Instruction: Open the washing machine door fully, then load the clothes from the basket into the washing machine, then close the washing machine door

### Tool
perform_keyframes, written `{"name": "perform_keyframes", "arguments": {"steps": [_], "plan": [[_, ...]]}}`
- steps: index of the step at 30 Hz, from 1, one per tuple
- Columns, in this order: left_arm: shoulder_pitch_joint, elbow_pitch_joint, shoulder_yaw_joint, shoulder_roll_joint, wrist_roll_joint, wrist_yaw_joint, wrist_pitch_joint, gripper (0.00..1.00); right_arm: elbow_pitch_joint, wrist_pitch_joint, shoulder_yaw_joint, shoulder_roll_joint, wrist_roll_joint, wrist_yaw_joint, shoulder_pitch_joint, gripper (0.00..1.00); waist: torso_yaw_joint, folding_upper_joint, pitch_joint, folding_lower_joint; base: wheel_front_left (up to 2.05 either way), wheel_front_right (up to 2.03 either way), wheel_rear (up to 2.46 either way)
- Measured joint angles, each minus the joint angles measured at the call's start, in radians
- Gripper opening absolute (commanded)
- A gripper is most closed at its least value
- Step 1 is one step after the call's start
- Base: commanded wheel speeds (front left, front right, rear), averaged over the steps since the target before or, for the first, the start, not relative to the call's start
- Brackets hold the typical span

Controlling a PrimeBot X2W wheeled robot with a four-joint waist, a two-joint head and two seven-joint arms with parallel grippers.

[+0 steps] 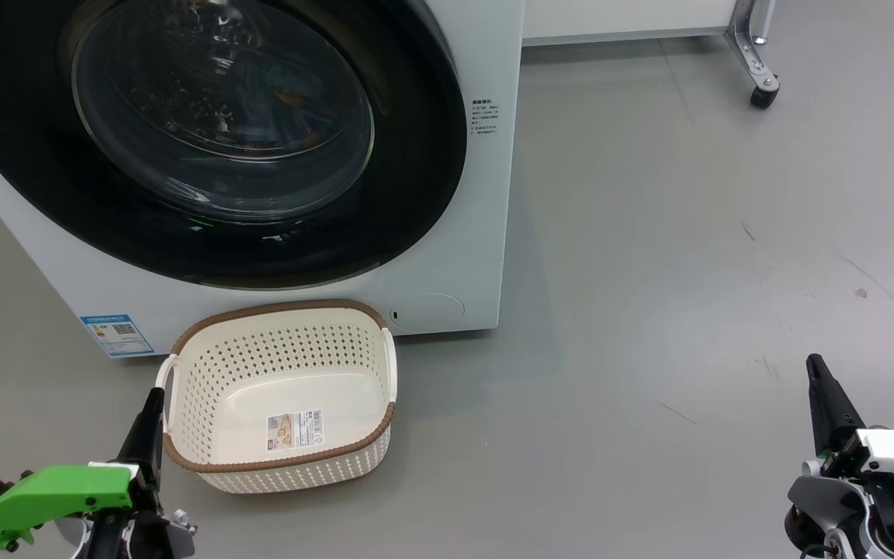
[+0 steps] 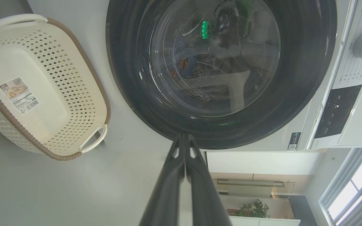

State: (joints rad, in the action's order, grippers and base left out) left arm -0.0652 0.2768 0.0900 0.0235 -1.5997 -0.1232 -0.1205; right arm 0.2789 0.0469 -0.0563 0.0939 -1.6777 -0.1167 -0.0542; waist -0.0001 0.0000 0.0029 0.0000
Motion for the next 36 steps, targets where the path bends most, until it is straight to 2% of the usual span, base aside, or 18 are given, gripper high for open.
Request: {"name": "perform_keyframes", "arguments": {"steps": [36], "plan": [[0.000, 0.000, 0.000, 0.000, -0.003, 0.000, 0.000, 0.00, -0.002, 0.001, -0.003, -0.002, 0.003, 0.000, 0.000, 0.00, 0.000, 0.0000, 0.000, 0.0000, 0.00, 0.00, 0.00]]}}
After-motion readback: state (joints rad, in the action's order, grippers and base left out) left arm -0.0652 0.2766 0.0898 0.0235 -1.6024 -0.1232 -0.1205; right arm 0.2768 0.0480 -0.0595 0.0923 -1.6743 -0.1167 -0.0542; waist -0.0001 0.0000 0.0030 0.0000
